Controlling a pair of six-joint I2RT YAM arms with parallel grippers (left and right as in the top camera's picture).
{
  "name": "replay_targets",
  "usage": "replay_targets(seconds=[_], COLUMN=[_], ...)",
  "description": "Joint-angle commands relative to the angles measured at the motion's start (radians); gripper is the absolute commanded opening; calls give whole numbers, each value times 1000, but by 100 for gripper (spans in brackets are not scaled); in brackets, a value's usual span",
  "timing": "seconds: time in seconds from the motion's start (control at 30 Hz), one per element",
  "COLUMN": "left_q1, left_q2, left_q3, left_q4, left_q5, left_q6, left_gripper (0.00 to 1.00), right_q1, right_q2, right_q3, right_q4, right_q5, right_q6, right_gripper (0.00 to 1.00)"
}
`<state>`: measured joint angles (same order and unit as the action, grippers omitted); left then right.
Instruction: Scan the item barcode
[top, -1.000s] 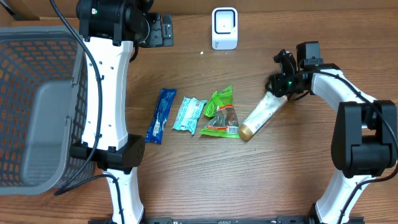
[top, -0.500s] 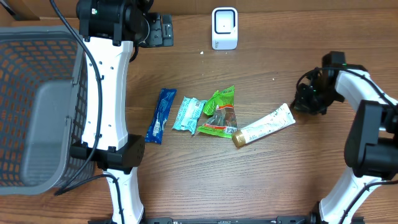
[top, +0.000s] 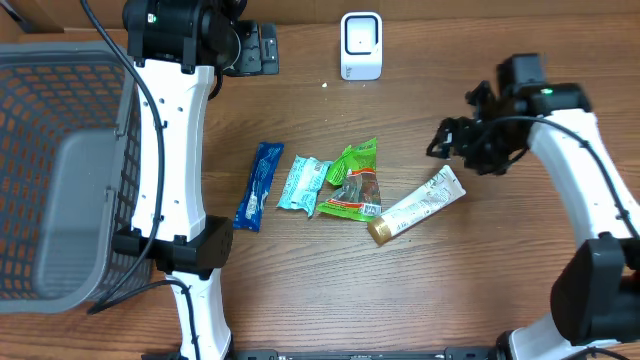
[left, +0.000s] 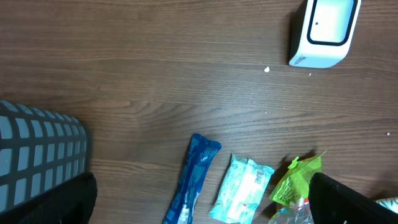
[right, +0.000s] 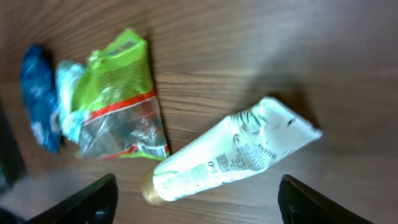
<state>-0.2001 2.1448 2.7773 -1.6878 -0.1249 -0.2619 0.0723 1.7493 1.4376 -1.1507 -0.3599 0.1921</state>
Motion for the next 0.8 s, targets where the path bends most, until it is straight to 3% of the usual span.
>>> replay_targets(seconds=[0.0,0.07,0.1,0.3,0.43,0.67,0.77], left_q1=[9,9,9,9,10,10,10], left_q2=[-3,-3,-3,-3,-3,-3,-3], left_q3=[7,7,7,7,7,7,7], left_q4=[-2,-2,-2,-2,-2,-2,-2], left_q5=[-13,-13,-13,-13,-13,-13,-13], left_q6=[0,0,0,0,0,0,0], left_gripper=[100,100,100,100,100,100,99], right_q1=[69,101,126,174,175,171,152], right_q2=[13,13,13,14,14,14,14], right_q3=[-84,-128,-171,-292,-361,-422,-422], right_q4=[36,76,125,243,308,426,444], right_q5=[189,230,233,270,274,316,326], right_q6=[343,431,483,568,568,569,568], right_gripper=[86,86,81,76,72,50,48])
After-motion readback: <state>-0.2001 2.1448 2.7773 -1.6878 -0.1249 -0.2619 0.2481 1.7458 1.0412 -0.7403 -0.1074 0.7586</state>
